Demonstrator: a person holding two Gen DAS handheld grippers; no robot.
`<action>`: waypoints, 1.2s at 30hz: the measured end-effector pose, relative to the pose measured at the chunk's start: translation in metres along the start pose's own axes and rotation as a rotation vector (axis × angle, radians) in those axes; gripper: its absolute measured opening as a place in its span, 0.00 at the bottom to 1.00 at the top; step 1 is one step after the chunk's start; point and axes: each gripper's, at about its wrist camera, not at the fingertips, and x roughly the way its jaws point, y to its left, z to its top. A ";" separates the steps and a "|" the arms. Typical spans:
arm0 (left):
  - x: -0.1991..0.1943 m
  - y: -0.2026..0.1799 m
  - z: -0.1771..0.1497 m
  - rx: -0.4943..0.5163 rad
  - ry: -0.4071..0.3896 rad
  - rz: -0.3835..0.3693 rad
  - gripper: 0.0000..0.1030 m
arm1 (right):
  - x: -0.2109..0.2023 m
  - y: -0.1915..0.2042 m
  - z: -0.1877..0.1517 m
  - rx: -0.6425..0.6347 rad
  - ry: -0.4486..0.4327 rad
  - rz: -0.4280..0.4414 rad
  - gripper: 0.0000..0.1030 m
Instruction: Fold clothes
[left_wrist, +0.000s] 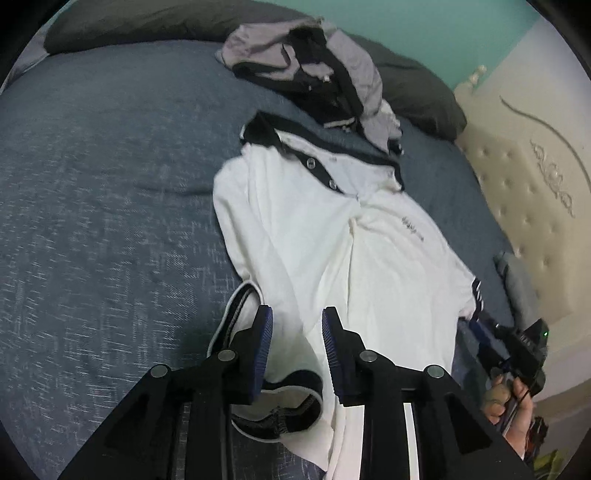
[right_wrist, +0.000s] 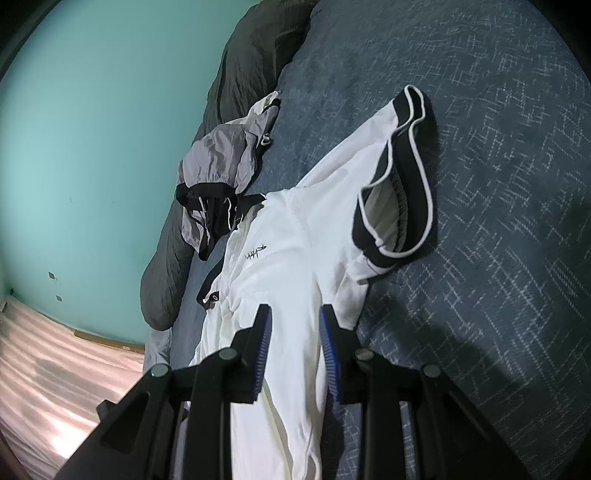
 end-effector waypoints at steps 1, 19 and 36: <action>-0.003 0.002 0.002 0.001 -0.012 0.013 0.30 | 0.000 0.000 0.000 -0.001 0.001 0.000 0.26; 0.015 0.022 -0.008 0.043 0.029 0.060 0.39 | -0.002 0.000 0.000 0.002 0.002 0.001 0.27; 0.016 0.026 -0.013 0.056 0.024 0.067 0.03 | -0.001 0.000 0.000 0.003 0.007 0.001 0.27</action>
